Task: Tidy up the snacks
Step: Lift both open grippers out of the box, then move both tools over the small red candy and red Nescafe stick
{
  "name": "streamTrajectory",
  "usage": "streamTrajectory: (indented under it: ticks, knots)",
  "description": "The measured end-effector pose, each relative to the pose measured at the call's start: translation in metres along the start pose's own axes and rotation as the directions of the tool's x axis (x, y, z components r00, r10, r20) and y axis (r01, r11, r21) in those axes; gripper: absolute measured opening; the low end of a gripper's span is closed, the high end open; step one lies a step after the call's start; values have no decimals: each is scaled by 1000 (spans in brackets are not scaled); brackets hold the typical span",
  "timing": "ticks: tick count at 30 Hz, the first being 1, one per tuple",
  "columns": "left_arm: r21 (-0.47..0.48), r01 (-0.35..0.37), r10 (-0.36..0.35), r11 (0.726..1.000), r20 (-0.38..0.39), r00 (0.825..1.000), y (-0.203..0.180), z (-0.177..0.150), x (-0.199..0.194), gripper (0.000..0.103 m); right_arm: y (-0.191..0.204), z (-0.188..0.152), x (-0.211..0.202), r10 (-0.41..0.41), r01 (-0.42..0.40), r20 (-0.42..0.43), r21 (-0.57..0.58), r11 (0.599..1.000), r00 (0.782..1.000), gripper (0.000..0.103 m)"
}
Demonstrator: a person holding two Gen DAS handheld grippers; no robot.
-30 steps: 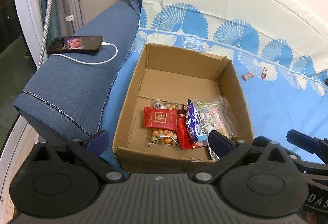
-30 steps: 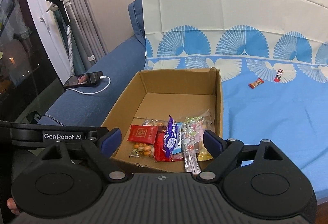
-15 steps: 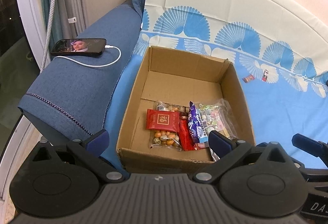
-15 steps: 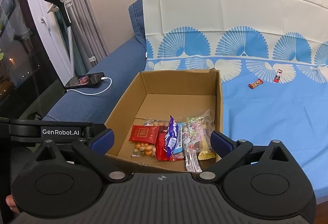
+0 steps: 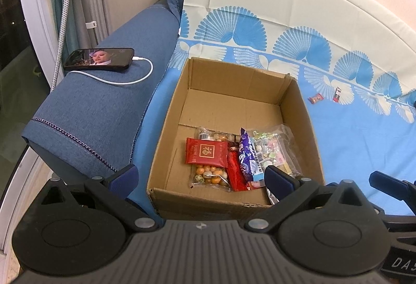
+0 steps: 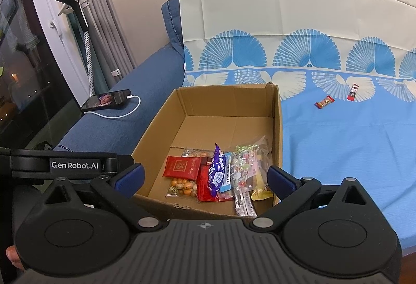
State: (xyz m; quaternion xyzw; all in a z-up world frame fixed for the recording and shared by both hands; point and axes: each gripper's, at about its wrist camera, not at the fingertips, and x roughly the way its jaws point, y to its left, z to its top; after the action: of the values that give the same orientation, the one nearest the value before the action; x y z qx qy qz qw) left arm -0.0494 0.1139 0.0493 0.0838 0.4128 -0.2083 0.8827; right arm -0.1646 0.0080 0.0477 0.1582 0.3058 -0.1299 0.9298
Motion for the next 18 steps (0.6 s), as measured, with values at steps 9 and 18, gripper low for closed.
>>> streamTrajectory:
  ticks: [9, 18]
  knots:
    - [7, -6, 6, 1000, 0, 1000, -3, 1, 1, 103, -2, -1, 1, 9, -9, 5, 3, 1000, 1000, 101]
    - [29, -19, 20, 999, -6, 1000, -10, 6, 2, 103, -13, -1, 0, 11, -12, 17, 42, 999, 1000, 101]
